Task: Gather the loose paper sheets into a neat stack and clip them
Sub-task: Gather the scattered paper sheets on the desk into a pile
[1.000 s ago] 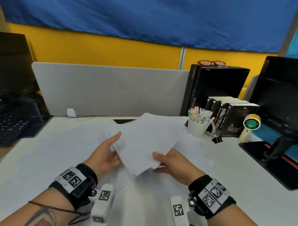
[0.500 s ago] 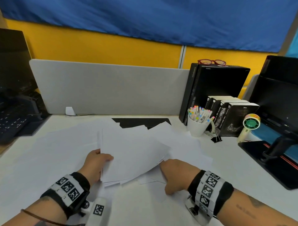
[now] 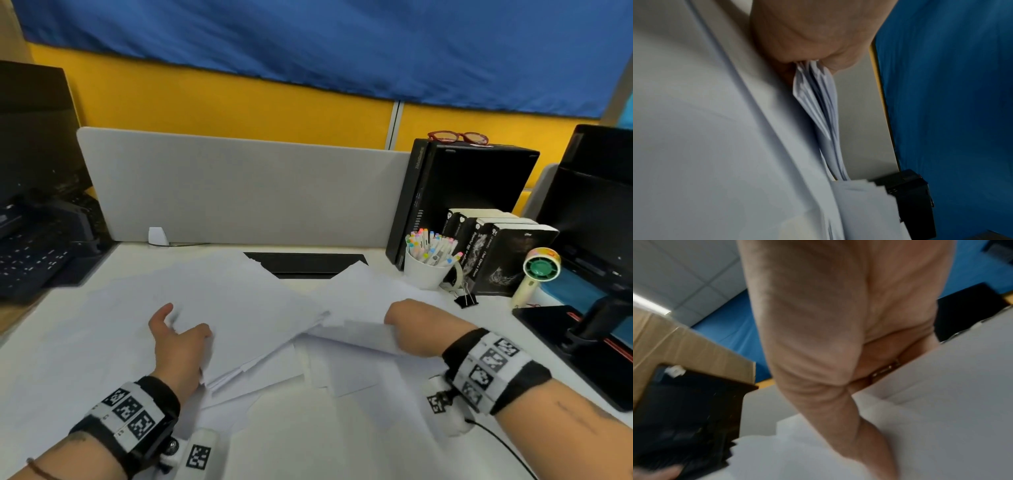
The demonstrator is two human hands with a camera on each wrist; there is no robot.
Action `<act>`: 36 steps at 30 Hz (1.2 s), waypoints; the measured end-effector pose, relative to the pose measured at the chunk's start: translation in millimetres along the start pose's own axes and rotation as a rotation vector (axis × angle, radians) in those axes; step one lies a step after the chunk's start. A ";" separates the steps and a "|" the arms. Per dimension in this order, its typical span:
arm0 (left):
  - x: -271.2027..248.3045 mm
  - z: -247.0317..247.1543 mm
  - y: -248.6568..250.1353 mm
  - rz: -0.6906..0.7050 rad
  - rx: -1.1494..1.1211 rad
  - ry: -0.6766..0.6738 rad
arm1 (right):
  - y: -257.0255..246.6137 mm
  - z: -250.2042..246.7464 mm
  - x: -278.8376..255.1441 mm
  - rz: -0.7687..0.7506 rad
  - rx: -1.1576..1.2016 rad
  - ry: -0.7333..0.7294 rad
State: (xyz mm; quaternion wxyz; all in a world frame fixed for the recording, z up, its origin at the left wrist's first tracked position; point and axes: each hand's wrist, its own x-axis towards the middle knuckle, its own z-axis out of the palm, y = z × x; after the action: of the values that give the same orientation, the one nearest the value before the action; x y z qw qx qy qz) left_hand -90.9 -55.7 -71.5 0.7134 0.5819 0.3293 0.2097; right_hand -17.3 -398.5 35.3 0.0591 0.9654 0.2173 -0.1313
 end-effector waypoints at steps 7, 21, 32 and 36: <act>1.2 -12.9 6.6 -0.013 -0.075 -0.003 | 23.0 -49.6 -14.3 0.048 0.493 0.205; -19.0 5.2 25.6 -0.235 0.116 -0.424 | -128.7 -18.2 49.9 -0.150 1.061 -0.026; -10.2 -4.9 18.5 -0.156 0.344 -0.416 | 32.5 21.7 109.4 0.655 0.623 0.167; -7.8 -4.9 16.4 -0.145 0.359 -0.377 | 66.2 26.5 88.2 0.737 0.488 0.024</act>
State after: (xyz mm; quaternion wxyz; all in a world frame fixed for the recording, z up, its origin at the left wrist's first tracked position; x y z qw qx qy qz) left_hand -98.4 -53.8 -54.4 0.6606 0.7029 0.2634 -0.0155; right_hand 82.3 -427.0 -10.9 -0.1302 0.9656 -0.1780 -0.1375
